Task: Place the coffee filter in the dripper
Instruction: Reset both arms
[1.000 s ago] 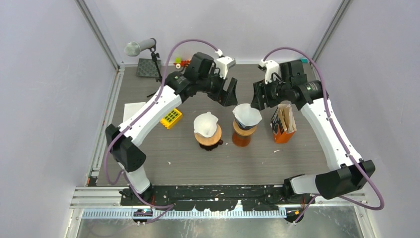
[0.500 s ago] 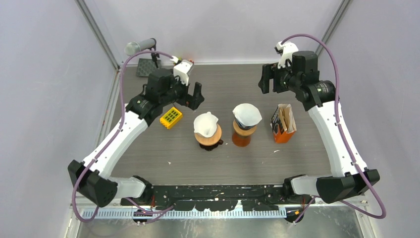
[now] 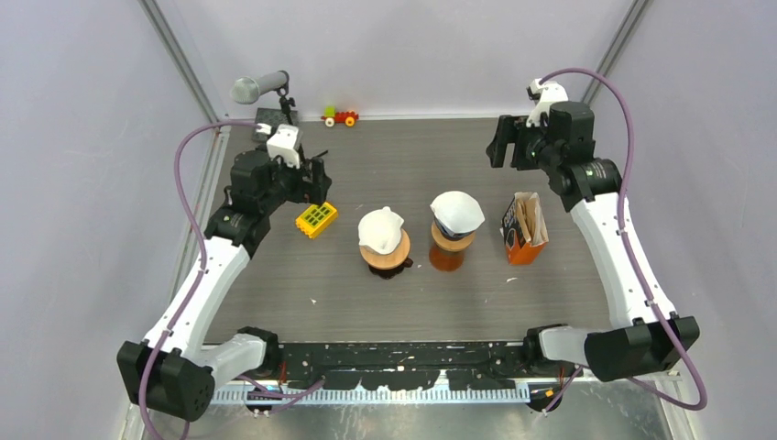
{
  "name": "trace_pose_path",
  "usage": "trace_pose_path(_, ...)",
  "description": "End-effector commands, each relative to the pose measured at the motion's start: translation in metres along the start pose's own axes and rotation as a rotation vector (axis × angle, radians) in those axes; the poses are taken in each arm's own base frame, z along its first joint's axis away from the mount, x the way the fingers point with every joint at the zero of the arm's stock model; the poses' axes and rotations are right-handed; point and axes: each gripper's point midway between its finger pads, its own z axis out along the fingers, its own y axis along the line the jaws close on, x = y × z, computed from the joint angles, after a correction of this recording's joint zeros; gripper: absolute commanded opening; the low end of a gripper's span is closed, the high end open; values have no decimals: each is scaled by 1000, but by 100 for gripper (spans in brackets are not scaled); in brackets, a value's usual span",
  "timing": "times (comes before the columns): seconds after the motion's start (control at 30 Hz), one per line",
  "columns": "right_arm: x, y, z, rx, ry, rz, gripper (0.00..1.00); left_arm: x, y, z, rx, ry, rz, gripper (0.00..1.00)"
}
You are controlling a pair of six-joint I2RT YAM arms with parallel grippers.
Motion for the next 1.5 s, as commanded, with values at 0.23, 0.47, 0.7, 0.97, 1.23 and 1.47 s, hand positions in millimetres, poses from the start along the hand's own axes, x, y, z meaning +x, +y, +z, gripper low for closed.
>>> trace_pose_path(0.23,-29,-6,-39,40,-209,-30,86,-31,15,-18,-54,-157,46,100)
trace_pose_path(0.47,-14,-12,-56,65,-281,-43,86,-29,10,-23,-32,-119,44,100)
trace_pose_path(0.7,-11,-20,-53,104,-289,-30,86,-27,9,-30,-27,-106,58,100)
trace_pose_path(0.97,-5,-22,-49,108,-284,-22,86,-18,8,-26,-18,-93,71,100)
trace_pose_path(1.23,-3,-25,-49,108,-283,-8,86,-14,7,-26,-7,-82,67,100)
trace_pose_path(1.47,-3,-26,-51,113,-285,-6,86,-12,6,-25,-2,-79,66,100)
